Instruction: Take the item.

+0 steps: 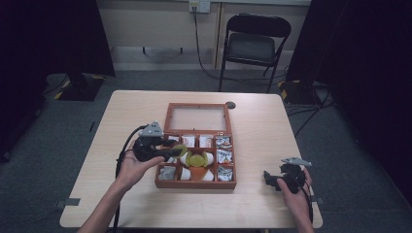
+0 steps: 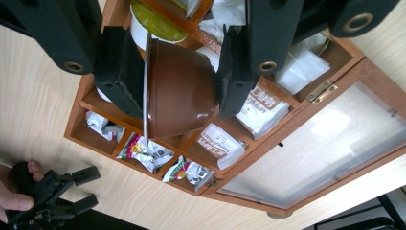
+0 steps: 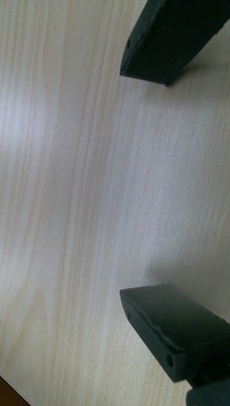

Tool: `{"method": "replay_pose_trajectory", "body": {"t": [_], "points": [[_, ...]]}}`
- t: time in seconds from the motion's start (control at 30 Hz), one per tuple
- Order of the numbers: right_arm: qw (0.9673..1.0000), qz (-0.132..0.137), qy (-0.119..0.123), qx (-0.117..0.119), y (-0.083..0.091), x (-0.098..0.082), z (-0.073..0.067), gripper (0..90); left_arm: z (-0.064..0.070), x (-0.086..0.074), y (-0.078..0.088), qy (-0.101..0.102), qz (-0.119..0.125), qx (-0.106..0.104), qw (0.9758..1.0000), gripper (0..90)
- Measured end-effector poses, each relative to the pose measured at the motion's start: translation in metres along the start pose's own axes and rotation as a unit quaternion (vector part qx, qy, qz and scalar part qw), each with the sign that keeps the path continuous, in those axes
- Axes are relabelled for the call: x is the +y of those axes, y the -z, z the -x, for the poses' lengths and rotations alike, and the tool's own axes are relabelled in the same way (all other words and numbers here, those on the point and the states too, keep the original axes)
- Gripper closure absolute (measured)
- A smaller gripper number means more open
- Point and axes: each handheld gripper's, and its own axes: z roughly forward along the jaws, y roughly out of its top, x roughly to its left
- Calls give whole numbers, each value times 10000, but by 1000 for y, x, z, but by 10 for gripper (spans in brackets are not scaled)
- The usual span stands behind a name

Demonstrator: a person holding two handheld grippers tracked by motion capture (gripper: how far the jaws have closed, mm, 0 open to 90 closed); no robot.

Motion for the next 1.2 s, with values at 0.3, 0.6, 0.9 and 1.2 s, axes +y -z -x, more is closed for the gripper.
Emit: {"method": "replay_pose_trajectory", "body": {"t": [0.3,0.6,0.9,1.2], "points": [[10000,4,3,0,0,0,0,0,-9,-4,9,104,57,158,9998,551],[10000,1,0,2,0,0,0,0,-16,-7,18,200,120,242,9994,550],[10000,0,1,2,0,0,0,0,-25,-10,26,326,195,305,9988,550],[10000,2,-1,2,0,0,0,0,-35,-15,34,448,242,457,9977,550]]}}
